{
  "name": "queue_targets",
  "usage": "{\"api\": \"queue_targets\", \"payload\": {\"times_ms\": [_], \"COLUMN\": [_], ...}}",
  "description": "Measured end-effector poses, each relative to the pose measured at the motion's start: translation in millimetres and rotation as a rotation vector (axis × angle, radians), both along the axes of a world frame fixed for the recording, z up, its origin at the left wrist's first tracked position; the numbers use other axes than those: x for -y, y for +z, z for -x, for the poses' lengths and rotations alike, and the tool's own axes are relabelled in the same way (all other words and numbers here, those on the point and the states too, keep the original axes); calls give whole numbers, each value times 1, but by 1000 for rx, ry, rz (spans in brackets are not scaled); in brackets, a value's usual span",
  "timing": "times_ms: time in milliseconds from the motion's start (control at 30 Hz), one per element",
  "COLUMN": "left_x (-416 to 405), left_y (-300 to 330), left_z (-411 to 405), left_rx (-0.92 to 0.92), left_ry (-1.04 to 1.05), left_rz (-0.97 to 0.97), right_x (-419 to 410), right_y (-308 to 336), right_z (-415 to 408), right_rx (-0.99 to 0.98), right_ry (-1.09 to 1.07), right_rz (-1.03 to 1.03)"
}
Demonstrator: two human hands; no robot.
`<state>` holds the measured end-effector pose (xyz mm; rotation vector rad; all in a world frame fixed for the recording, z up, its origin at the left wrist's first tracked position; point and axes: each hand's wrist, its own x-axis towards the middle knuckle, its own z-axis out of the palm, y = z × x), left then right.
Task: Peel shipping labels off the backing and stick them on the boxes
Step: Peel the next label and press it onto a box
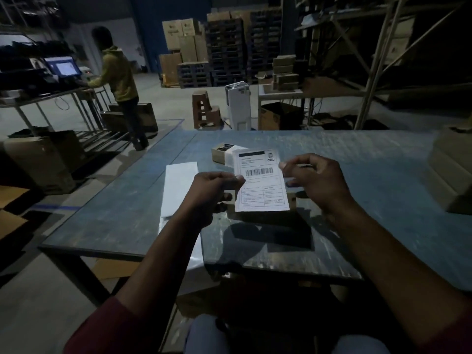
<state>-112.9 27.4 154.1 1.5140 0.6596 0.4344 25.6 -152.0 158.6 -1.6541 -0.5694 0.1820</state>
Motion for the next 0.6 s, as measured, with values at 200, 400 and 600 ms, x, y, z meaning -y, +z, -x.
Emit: {"api": "queue_targets", "payload": {"times_ms": [200,400,600], "left_x": [10,10,-32], "left_y": [-10,-9,-18], "left_z": [-30,-44,-47], "left_rx": [-52,106,-134], "left_ry": [-108,-127,-318], "left_rz": [-70,-271,-547], "right_x": [9,19,26], "right_y": [-15,-19,-16], "right_z": [-22,-41,-59], "right_rx": [-231,-278,-383], "right_ry": [-6,-19,-12], "right_rz": [-10,1,-43]}}
